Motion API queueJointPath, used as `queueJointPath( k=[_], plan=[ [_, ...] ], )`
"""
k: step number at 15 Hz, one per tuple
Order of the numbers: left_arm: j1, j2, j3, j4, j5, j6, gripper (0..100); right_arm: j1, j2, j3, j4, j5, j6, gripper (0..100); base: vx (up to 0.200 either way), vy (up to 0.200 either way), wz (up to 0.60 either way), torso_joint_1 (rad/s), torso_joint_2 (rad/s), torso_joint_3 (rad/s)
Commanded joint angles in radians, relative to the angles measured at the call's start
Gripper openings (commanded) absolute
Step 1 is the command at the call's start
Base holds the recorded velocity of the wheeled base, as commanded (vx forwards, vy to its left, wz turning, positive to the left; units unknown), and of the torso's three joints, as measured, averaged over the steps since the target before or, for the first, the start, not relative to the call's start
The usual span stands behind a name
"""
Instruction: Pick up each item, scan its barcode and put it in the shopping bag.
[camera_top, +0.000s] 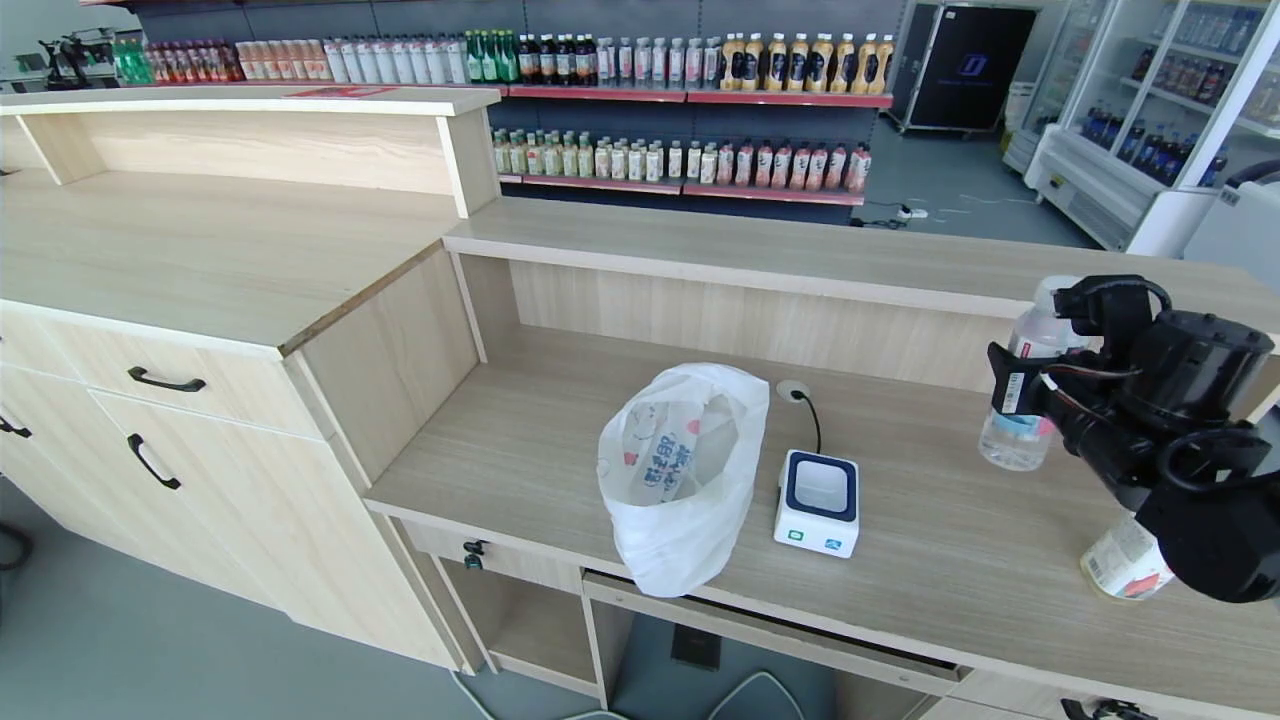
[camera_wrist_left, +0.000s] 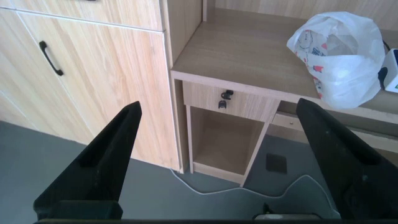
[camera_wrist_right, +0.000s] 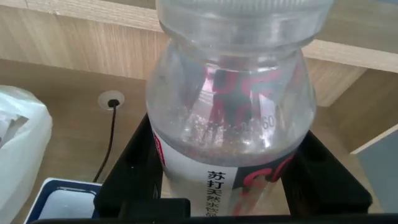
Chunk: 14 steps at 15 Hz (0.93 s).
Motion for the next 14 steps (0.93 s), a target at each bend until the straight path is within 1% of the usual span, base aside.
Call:
queueJointPath(
  k=[1, 2, 5, 6, 8, 10, 11, 13, 14],
  plan=[
    [0.0, 0.0, 0.0, 0.0, 0.0, -0.001, 100, -0.004, -0.017, 0.01, -0.002, -0.006, -0.036, 0, 0.0, 0.0, 0.0, 0.0, 0.0, 0.0],
    [0.0, 0.0, 0.0, 0.0, 0.0, -0.001, 100, -0.01, -0.023, 0.02, -0.008, -0.006, -0.062, 0, 0.0, 0.0, 0.0, 0.0, 0.0, 0.0],
    [0.0, 0.0, 0.0, 0.0, 0.0, -0.001, 100, -0.015, -0.034, 0.039, -0.014, -0.007, -0.065, 0, 0.0, 0.0, 0.0, 0.0, 0.0, 0.0],
    [0.0, 0.0, 0.0, 0.0, 0.0, -0.001, 100, -0.024, -0.035, 0.04, -0.006, -0.04, -0.068, 0, 0.0, 0.0, 0.0, 0.0, 0.0, 0.0],
    [0.0, 0.0, 0.0, 0.0, 0.0, 0.001, 100, -0.024, -0.038, 0.04, -0.006, -0.09, -0.118, 0, 0.0, 0.0, 0.0, 0.0, 0.0, 0.0],
    [0.0, 0.0, 0.0, 0.0, 0.0, -0.001, 100, -0.015, -0.035, 0.034, -0.037, -0.089, -0.121, 0, 0.0, 0.0, 0.0, 0.0, 0.0, 0.0],
    [0.0, 0.0, 0.0, 0.0, 0.0, 0.001, 100, -0.007, -0.032, 0.037, -0.071, -0.07, -0.104, 0, 0.0, 0.0, 0.0, 0.0, 0.0, 0.0],
    [0.0, 0.0, 0.0, 0.0, 0.0, -0.001, 100, 0.014, -0.014, 0.031, -0.074, -0.063, -0.107, 0, 0.0, 0.0, 0.6, 0.005, 0.0, 0.005],
    [0.0, 0.0, 0.0, 0.0, 0.0, -0.001, 100, 0.028, 0.0, 0.004, -0.069, -0.061, -0.133, 0, 0.0, 0.0, 0.6, -0.002, -0.01, 0.007]
  ],
)
